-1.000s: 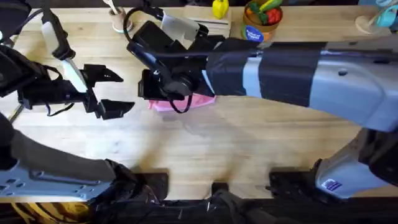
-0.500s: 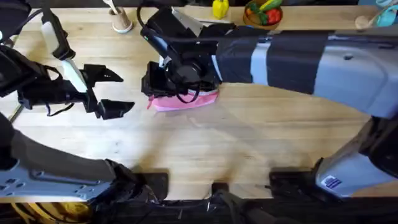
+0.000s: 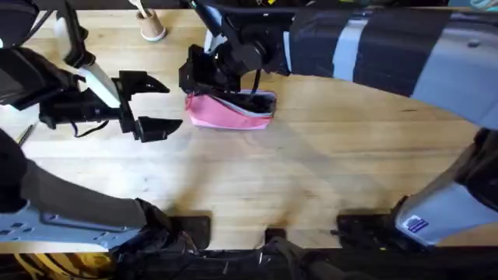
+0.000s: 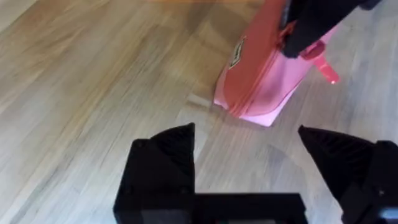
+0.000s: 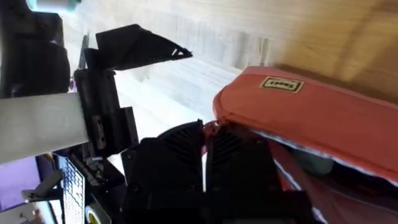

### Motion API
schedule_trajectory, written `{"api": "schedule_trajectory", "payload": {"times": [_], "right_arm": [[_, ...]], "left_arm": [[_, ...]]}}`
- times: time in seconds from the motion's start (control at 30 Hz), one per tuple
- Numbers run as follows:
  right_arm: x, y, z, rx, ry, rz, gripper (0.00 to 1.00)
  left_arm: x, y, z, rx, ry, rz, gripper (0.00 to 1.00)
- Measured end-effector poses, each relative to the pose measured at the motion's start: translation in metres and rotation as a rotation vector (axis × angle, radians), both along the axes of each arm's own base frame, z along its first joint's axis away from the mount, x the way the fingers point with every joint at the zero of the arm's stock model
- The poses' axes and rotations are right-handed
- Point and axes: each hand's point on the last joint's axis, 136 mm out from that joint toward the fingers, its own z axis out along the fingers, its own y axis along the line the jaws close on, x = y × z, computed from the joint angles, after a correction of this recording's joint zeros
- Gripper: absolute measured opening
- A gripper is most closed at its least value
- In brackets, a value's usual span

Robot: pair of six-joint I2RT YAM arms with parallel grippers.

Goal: Unzip the bag, pick up the pens from the table one at a time and place them inside, then zip the bag closed.

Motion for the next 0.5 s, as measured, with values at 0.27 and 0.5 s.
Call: {"api": "schedule_trajectory", "payload": {"times": [0.27, 0.5], "right_arm": [[0.003, -0.007, 0.001, 0.024, 0.041, 0.012, 0.03], [0.001, -0.008, -0.001, 0.02, 0.054, 0.016, 0.03]], "left_arm": [[0.019, -0.054, 0.0, 0.041, -0.142, -0.207, 0.993], [0.021, -0.071, 0.004, 0.027, -0.176, -0.26, 0.993]]}}
